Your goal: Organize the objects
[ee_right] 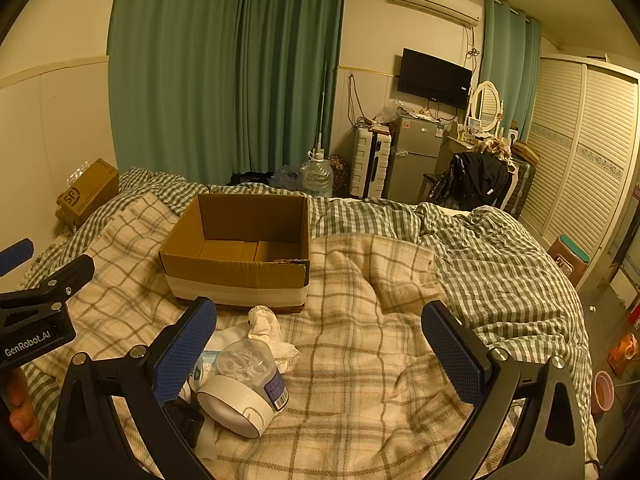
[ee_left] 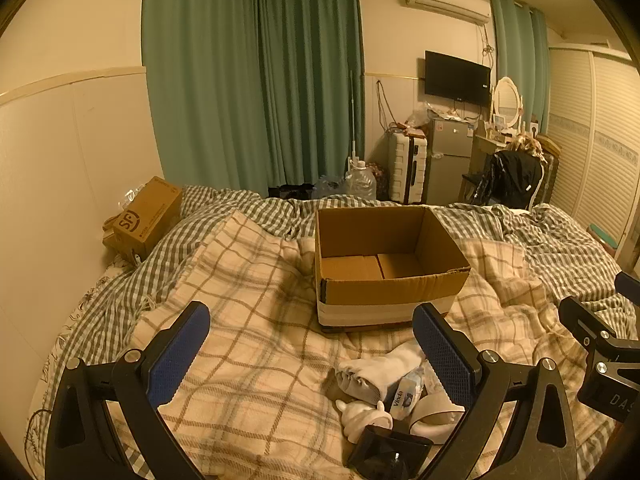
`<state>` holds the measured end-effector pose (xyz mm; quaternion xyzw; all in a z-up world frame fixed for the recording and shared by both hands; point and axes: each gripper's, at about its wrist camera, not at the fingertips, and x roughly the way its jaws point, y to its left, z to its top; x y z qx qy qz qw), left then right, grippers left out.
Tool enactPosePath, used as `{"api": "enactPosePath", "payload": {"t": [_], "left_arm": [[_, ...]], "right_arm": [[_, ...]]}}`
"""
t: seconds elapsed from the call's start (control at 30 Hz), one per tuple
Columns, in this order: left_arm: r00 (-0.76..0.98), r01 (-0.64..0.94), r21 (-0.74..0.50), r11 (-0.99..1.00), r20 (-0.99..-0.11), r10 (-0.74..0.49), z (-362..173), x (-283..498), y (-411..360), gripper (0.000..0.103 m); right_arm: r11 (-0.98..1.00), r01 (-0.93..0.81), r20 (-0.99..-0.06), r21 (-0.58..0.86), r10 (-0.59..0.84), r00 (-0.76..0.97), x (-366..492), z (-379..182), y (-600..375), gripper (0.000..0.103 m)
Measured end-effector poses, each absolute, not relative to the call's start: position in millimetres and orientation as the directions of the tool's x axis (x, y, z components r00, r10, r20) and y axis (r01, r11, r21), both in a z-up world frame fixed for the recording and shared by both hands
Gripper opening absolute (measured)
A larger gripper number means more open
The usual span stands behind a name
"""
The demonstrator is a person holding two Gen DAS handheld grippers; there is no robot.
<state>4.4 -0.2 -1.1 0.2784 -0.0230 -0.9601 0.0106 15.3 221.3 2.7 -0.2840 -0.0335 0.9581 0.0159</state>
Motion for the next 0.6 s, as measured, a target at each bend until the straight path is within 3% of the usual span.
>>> {"api": "enactPosePath", "payload": {"t": [0.6], "left_arm": [[-0.842,0.002,0.051,-0.999,-0.538,-0.029,-2.0,3.6,2.6,0.103]], "right_arm": [[-0.997,-0.004,-0.543,-0.079,0.047,-0.839,14.9,1.6,219.3,0.103]]}}
